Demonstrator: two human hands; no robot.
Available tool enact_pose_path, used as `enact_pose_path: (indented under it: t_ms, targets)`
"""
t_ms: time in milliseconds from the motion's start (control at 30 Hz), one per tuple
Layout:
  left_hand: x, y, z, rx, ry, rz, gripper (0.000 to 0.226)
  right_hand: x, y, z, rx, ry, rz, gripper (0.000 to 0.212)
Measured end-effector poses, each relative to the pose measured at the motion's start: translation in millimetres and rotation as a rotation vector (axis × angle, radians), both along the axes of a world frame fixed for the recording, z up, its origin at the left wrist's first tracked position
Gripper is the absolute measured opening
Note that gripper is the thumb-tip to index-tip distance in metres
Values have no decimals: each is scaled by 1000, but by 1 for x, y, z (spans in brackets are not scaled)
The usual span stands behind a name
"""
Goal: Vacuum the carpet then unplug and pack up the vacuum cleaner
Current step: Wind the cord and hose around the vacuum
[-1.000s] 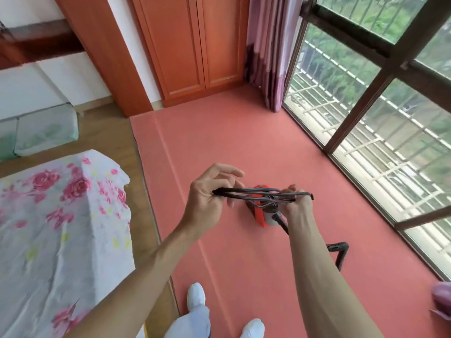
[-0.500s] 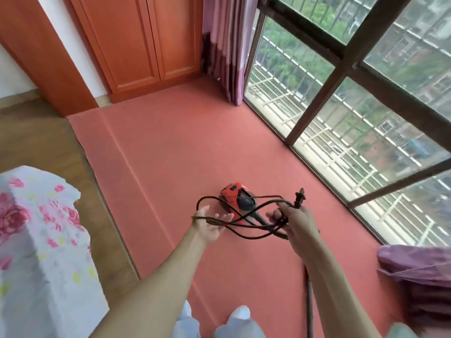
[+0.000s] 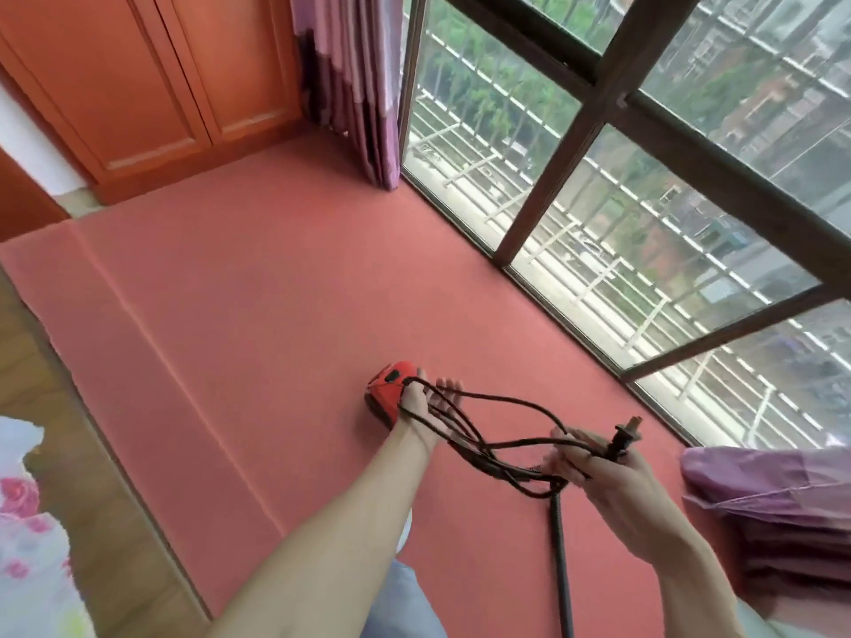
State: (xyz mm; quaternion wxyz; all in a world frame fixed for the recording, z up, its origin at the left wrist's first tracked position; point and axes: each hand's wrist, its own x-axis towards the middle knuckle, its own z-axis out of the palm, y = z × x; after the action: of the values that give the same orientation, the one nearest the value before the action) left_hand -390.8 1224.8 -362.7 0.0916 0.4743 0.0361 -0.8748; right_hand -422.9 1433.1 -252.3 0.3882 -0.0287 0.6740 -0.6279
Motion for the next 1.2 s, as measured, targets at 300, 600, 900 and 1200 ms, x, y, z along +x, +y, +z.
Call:
enact_pose_path:
  t_ms: [300, 600, 900, 1200]
  targets:
    - [-34, -99, -39, -462, -479, -275, 26, -56, -85, -141, -40, -561, -690, 24]
    - [-25, -211, -50, -968, -399, -709, 28, -52, -200, -221, -23, -908, -725, 29]
    - [-55, -359, -69, -1437, -152, -1275, 25, -59, -364, -296, 102, -1046, -737, 15]
    - [-72, -450, -120, -1596, 398, -1652, 38, -109, -485, -399, 60, -1097, -765, 61]
